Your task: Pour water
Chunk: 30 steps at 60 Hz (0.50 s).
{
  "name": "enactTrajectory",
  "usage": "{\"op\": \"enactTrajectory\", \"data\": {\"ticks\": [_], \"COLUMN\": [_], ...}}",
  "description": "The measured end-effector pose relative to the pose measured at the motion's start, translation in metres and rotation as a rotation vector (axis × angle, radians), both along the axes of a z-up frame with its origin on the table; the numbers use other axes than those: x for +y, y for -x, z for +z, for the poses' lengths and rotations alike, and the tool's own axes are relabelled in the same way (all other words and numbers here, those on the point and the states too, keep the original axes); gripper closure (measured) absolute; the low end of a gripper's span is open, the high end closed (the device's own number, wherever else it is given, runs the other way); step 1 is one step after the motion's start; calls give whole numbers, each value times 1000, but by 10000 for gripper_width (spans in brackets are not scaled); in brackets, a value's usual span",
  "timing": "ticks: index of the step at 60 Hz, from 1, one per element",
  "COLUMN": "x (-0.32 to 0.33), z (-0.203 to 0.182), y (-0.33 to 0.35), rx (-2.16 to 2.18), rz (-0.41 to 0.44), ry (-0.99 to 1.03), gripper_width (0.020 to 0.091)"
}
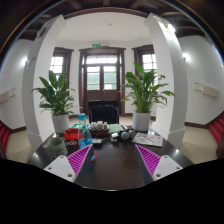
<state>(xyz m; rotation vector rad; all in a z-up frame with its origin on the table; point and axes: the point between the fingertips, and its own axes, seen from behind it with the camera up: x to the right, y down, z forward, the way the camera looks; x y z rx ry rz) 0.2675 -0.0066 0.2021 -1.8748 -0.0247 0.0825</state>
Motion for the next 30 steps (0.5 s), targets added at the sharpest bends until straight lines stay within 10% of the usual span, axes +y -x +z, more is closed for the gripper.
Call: {"op": "enactTrajectory", "data": {"ticks": [30], "x": [-20], "z": [52], "y": [3], "rx": [-16], "rz": [1], "ry": [-85], "gripper_width": [270]}}
